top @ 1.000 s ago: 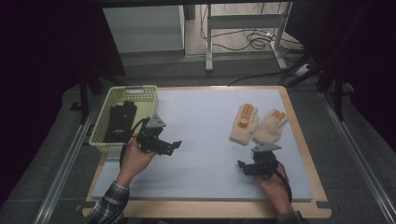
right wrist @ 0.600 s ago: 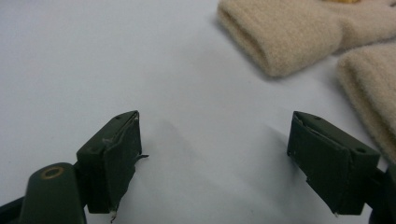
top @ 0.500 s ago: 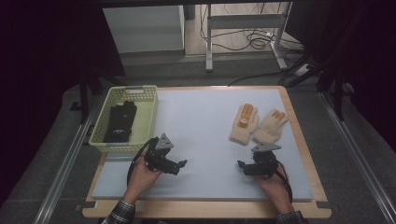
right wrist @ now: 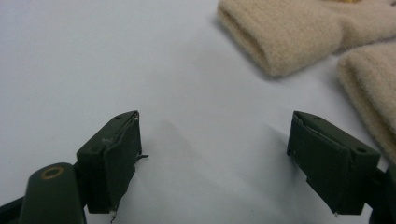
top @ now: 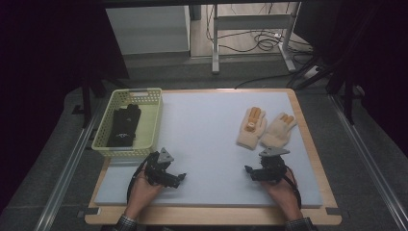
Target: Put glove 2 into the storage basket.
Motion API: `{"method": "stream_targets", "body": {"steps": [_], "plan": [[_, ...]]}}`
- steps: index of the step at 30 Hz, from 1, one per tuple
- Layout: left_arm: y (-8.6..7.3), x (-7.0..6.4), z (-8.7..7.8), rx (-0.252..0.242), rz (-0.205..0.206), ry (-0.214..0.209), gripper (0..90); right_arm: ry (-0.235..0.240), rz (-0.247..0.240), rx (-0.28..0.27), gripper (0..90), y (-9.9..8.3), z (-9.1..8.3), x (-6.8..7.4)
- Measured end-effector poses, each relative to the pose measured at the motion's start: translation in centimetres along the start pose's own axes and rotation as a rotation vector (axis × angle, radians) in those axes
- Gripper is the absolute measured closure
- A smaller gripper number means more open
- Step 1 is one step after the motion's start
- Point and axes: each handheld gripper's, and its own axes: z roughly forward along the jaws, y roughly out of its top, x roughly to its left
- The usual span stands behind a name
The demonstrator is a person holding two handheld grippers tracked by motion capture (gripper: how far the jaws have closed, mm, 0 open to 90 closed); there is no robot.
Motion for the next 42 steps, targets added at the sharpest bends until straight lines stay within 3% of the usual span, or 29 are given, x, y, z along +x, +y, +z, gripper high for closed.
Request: {"method": "stream_targets", "body": {"steps": [2,4,21,27,34,37,42], "plan": [[-0.3,0.3,0.2,-0.008,-0.038,-0.031,0.0,0.000,0.000,0.000,17.3,0.0,0.0,0.0],[-0.3,0.5,0.1,-0.013,-0.048,-0.036,0.7,-0.001,-0.001,0.000,17.3,0.0,0.0,0.0],[-0.3,0.4,0.2,-0.013,-0.046,-0.030,0.2,-0.001,0.011,-0.020,18.0,0.1,-0.7,-0.4],[-0.3,0.4,0.2,-0.013,-0.046,-0.029,0.2,-0.024,0.044,-0.034,18.3,0.5,-1.9,-2.0],[-0.3,0.4,0.2,-0.013,-0.046,-0.029,0.2,-0.093,0.105,-0.039,18.7,1.0,-3.2,-4.6],[-0.3,0.4,0.2,-0.013,-0.046,-0.029,0.2,-0.129,0.139,-0.031,21.2,1.2,-3.4,-5.8],[-0.3,0.4,0.2,-0.013,-0.047,-0.029,0.2,-0.149,0.169,-0.030,24.7,2.0,-3.1,-7.9]]}}
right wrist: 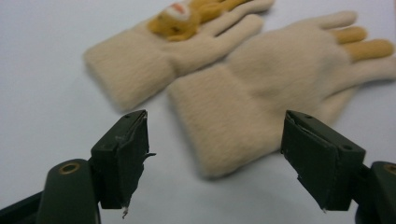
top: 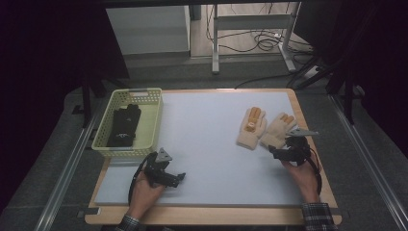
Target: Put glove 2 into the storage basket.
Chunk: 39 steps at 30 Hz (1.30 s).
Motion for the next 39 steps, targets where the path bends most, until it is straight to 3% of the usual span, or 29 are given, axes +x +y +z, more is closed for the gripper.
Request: {"method": "stream_targets", "body": {"steps": [7,11,18,21,25,28,33,39], "plan": [[0.0,0.0,0.0,0.000,-0.001,0.000,0.2,-0.049,-0.037,0.008,39.7,1.3,1.3,-1.8],[0.0,0.0,0.0,0.000,-0.001,-0.001,0.2,-0.078,-0.029,0.014,39.3,2.0,2.4,-2.7],[0.0,0.0,0.0,0.000,-0.001,-0.001,0.2,-0.091,0.018,-0.001,30.6,3.3,4.4,-4.1],[0.0,0.0,0.0,0.000,-0.001,-0.001,0.2,-0.104,0.017,0.023,29.0,3.6,5.6,-4.5],[0.0,0.0,0.0,0.000,-0.001,-0.001,0.2,-0.080,0.017,0.054,29.5,3.6,7.0,-4.8],[0.0,0.0,0.0,0.000,-0.001,-0.001,0.2,-0.051,0.002,0.064,41.8,3.2,7.6,-4.6],[0.0,0.0,0.0,0.000,0.000,-0.001,0.2,-0.019,0.023,0.054,59.3,2.9,7.3,-4.4],[0.0,0.0,0.0,0.000,-0.001,-0.001,0.2,-0.004,0.025,0.038,62.4,2.7,6.7,-4.3]]}}
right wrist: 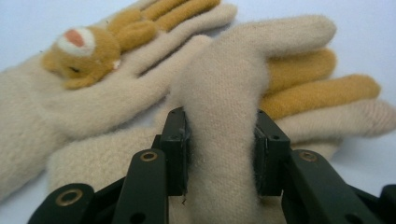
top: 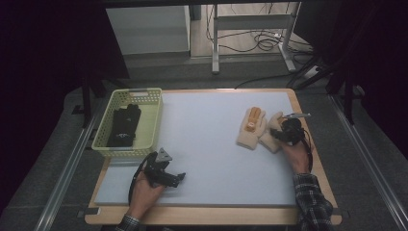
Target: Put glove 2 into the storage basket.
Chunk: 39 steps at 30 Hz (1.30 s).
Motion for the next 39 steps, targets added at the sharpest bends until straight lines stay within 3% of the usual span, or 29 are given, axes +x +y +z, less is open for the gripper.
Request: {"method": "stream_targets", "body": {"steps": [9,22,30,39], "plan": [[0.0,0.0,0.0,0.000,0.000,0.000,0.2,0.053,-0.041,-0.059,62.2,0.5,-3.3,0.9],[0.0,0.0,0.0,-0.001,-0.001,0.001,0.2,0.152,-0.132,-0.107,62.2,2.0,-7.4,4.9],[0.0,0.0,0.0,-0.002,0.001,0.002,0.2,0.260,-0.191,-0.137,61.9,3.2,-8.9,9.0],[0.0,0.0,0.0,-0.001,0.002,0.001,0.2,0.380,-0.284,-0.120,61.7,4.4,-7.6,15.3]]}}
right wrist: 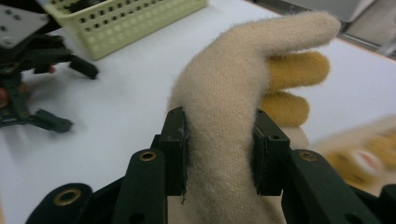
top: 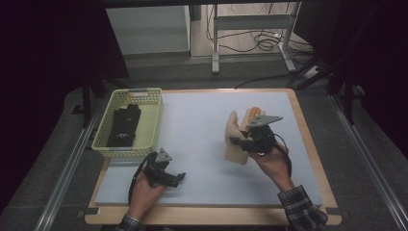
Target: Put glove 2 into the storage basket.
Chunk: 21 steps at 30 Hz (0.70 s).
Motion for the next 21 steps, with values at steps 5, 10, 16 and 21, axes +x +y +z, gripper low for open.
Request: {"method": "stream_targets", "body": {"steps": [5,10,16,21], "plan": [[0.0,0.0,0.0,-0.001,-0.001,0.000,0.2,0.060,-0.020,0.024,61.4,0.4,2.9,2.3],[0.0,0.0,0.0,-0.002,-0.001,0.001,0.3,0.080,-0.045,0.064,60.3,-0.4,6.3,4.0],[0.0,0.0,0.0,0.000,0.001,0.000,0.3,0.043,-0.065,0.094,53.6,-2.2,9.1,4.8],[0.0,0.0,0.0,0.001,0.001,-0.001,0.3,0.012,-0.071,0.143,32.9,-3.3,10.7,4.8]]}}
